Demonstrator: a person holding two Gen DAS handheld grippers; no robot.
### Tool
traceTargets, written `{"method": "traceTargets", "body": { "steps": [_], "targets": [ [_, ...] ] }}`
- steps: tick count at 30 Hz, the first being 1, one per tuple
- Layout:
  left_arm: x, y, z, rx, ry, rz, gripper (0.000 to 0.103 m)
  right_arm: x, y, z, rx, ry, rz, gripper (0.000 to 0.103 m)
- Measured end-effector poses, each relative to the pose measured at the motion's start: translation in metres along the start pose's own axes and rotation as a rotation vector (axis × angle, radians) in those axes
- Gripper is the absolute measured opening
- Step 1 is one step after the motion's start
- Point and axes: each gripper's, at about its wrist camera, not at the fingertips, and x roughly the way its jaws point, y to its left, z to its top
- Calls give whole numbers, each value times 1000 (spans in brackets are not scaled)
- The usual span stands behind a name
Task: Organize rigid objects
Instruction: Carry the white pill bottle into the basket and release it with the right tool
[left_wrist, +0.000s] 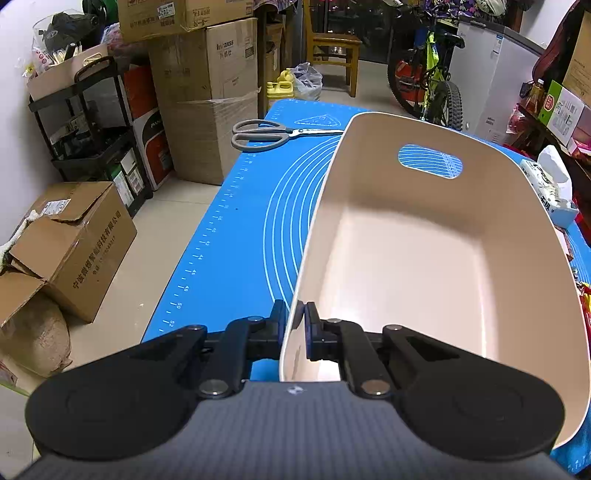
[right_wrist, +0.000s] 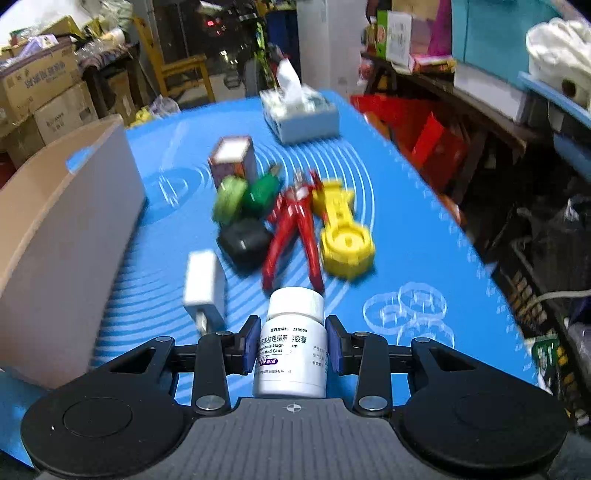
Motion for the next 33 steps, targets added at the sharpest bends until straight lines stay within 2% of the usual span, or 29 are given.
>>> {"method": "traceTargets", "body": {
  "steps": [9, 14, 20, 25, 33],
  "targets": [
    [1, 0, -2, -3, -4, -4, 12, -35, 35, 56, -41, -159, 106, 45],
    [1, 0, -2, -7, -5, -7, 12, -43, 76, 86, -96, -219, 188, 45],
    [1, 0, -2, -8, -5, -7, 12, -39, 136, 102, -204, -245, 261, 45],
    [1, 0, -2, -8, -4, -7, 12, -27, 181, 100, -276, -200, 306, 45],
    [1, 0, -2, -8, -4, -7, 12, 0, 221, 79, -376, -84, 299, 45]
  ]
}}
